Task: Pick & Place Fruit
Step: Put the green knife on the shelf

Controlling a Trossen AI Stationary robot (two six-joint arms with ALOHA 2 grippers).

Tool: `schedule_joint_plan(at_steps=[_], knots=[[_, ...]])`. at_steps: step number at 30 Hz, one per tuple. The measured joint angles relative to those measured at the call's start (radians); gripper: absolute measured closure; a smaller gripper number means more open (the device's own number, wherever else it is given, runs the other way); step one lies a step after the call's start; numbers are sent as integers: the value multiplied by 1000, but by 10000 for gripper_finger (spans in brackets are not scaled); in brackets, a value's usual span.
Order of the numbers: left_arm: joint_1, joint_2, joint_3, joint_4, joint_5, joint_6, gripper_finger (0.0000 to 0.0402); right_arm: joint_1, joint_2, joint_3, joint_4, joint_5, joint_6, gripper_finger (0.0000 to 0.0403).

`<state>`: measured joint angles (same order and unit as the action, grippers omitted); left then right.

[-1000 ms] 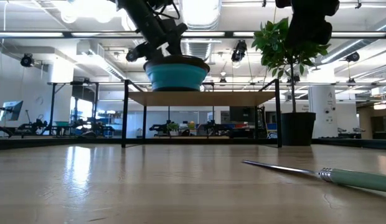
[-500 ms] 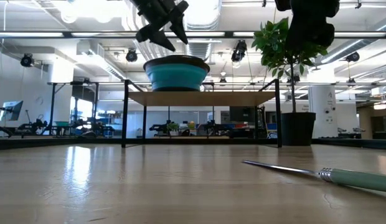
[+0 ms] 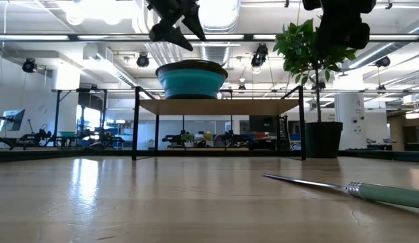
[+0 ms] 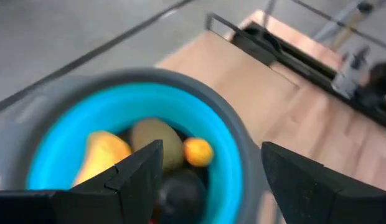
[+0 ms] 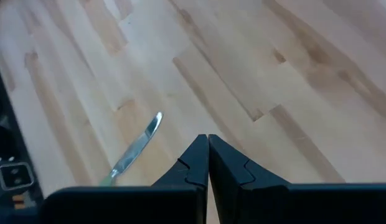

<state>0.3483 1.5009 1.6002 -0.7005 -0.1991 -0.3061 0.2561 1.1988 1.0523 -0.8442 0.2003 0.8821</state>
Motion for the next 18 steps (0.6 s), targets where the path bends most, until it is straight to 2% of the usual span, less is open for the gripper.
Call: schedule_joint_plan(at_steps=[7,11,18], knots=[[-119,0,-2,-54,1,25,126,52,43,12,19,-50,9,394],[-191,0,-3,-104,1,16,126,77,113,46,20,-102,7,394],[-319,0,-6,-191,-3,-13,126,130,244,159,20,-106,-18,394]])
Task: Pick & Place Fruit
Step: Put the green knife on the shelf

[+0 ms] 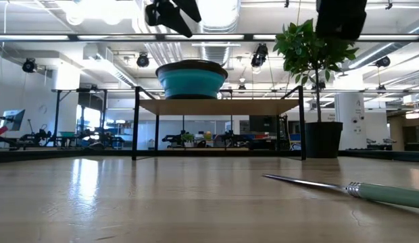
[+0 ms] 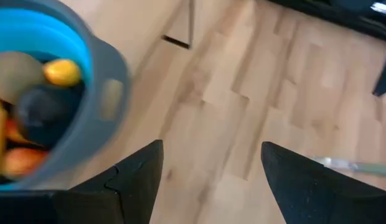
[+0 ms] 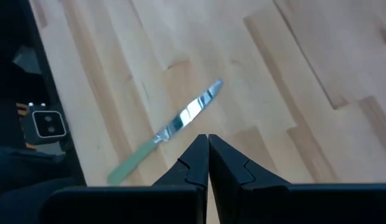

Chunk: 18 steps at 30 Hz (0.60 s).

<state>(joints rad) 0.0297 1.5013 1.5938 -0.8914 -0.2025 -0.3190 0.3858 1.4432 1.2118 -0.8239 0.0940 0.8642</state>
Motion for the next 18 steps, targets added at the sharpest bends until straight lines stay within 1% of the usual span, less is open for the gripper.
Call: schedule_joint_plan(at_steps=[3,6,11,18], knots=[[-46,-4,-26,-16,-5,-33,126,15,51,40,1,2,0,394],[-90,-18,-81,-25,-6,-77,126,33,101,71,-1,4,8,394],[-160,-54,-196,-18,-34,-172,126,80,176,121,-7,2,73,394],[-224,-79,-317,-5,-36,-298,126,137,264,186,-9,3,174,394]])
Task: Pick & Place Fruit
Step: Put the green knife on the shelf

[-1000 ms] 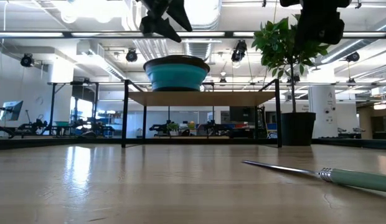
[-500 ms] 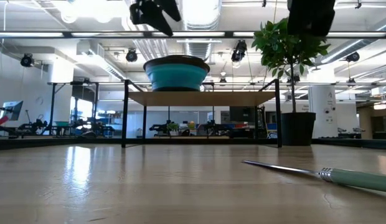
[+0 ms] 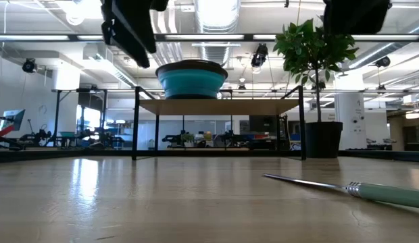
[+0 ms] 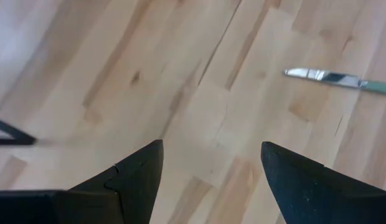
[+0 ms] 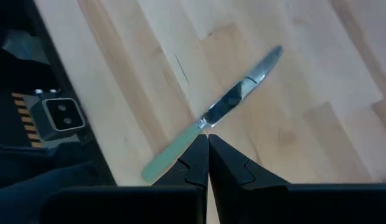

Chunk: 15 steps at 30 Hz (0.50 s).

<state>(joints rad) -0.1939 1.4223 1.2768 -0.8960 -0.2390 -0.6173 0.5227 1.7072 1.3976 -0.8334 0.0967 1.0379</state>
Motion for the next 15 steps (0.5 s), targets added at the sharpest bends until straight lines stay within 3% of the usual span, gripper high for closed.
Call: schedule_joint_plan(at_steps=[15], knots=[[-20,-3,-70,34,1,-59,126,97,110,69,-1,0,450,394]])
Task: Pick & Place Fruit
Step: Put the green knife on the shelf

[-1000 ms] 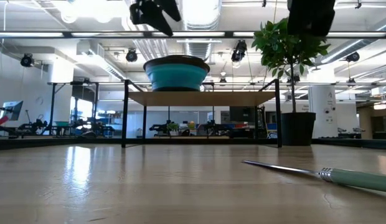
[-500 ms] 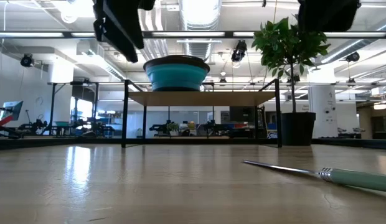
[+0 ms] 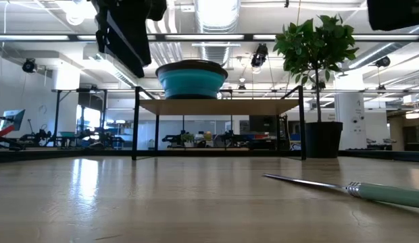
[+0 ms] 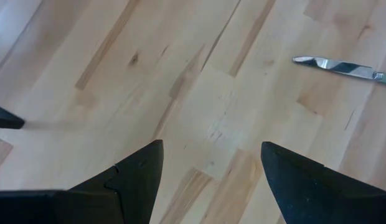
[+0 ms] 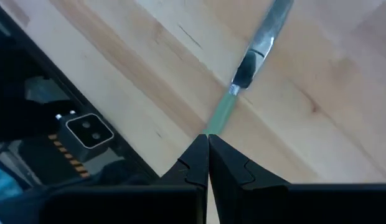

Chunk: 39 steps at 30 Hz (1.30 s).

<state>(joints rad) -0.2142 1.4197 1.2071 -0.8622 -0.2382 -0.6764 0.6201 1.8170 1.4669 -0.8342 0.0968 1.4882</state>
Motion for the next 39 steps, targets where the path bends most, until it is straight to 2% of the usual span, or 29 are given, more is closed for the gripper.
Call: schedule_joint_plan(at_steps=[11,19,23,26,39], knots=[[0,0,-2,17,0,22,126,31,72,25,0,-27,138,394],[0,0,-2,16,-9,29,126,30,120,25,1,-32,143,394],[0,0,-2,16,-22,30,126,30,162,31,2,-92,154,388],[0,0,-2,16,-23,30,126,30,191,40,6,-128,154,370],[0,0,-2,16,-25,30,126,30,212,46,32,-115,190,241]])
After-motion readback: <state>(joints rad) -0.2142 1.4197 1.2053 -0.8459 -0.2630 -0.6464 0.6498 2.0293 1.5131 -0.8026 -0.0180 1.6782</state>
